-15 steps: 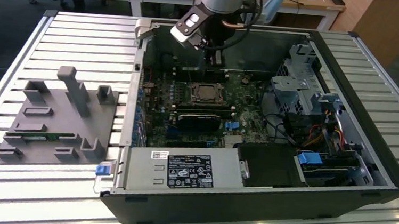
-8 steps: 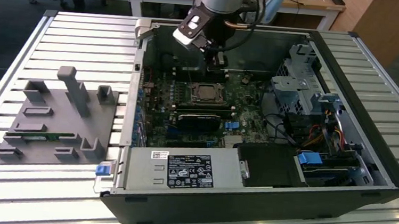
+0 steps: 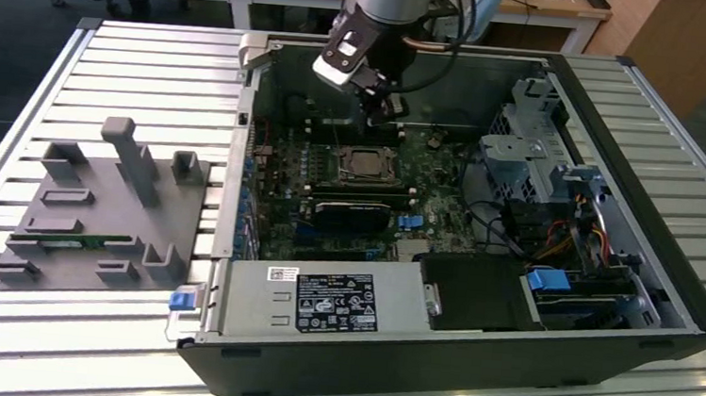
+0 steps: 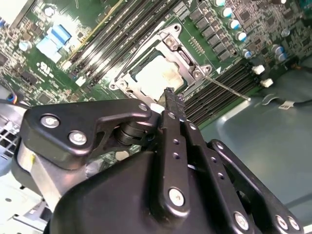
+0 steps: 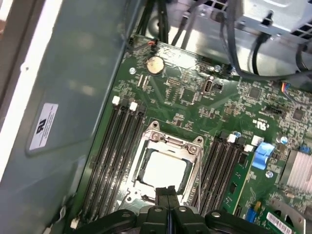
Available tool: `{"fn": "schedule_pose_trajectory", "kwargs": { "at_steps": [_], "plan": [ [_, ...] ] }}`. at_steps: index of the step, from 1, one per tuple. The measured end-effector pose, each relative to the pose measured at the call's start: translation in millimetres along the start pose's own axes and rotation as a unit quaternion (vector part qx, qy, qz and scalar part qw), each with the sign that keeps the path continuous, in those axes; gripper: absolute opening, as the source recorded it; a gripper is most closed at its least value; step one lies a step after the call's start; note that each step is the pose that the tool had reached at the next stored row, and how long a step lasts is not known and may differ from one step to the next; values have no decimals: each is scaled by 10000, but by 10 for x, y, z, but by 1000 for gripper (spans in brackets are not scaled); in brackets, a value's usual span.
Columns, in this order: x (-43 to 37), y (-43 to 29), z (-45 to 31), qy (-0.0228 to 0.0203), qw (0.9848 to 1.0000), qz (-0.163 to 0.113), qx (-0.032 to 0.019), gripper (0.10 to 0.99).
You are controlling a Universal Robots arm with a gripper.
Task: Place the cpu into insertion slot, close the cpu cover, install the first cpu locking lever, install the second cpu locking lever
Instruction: 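Install the first cpu locking lever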
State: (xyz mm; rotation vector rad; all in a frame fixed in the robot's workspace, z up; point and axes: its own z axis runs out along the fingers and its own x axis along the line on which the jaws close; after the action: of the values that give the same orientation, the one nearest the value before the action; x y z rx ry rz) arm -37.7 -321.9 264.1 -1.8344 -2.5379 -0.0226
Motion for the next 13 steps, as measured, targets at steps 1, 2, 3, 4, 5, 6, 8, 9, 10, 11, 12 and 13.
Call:
{"fn": "schedule_pose_trajectory", "kwargs": {
  "at_steps": [1, 2, 3, 4, 5, 6, 8, 9, 10, 11, 12, 13],
  "plan": [
    [0, 0, 0, 0, 10000, -38, 0, 106],
    [0, 0, 0, 0, 10000, -68, -1, 106],
    [0, 0, 0, 0, 10000, -100, -1, 106],
    [0, 0, 0, 0, 9999, -137, 0, 106],
    [0, 0, 0, 1, 9998, -193, 1, 106],
    [0, -1, 0, 1, 9997, -260, 2, 106],
    [0, -1, 0, 2, 9993, -376, 4, 106],
    [0, -1, 0, 2, 9991, -424, 5, 106],
    [0, -1, 0, 2, 9989, -472, 6, 106],
    [0, -1, 0, 3, 9986, -519, 7, 106],
    [0, -1, 0, 3, 9984, -565, 7, 106],
    [0, -1, 0, 3, 9981, -614, 8, 106]
  ]
}}
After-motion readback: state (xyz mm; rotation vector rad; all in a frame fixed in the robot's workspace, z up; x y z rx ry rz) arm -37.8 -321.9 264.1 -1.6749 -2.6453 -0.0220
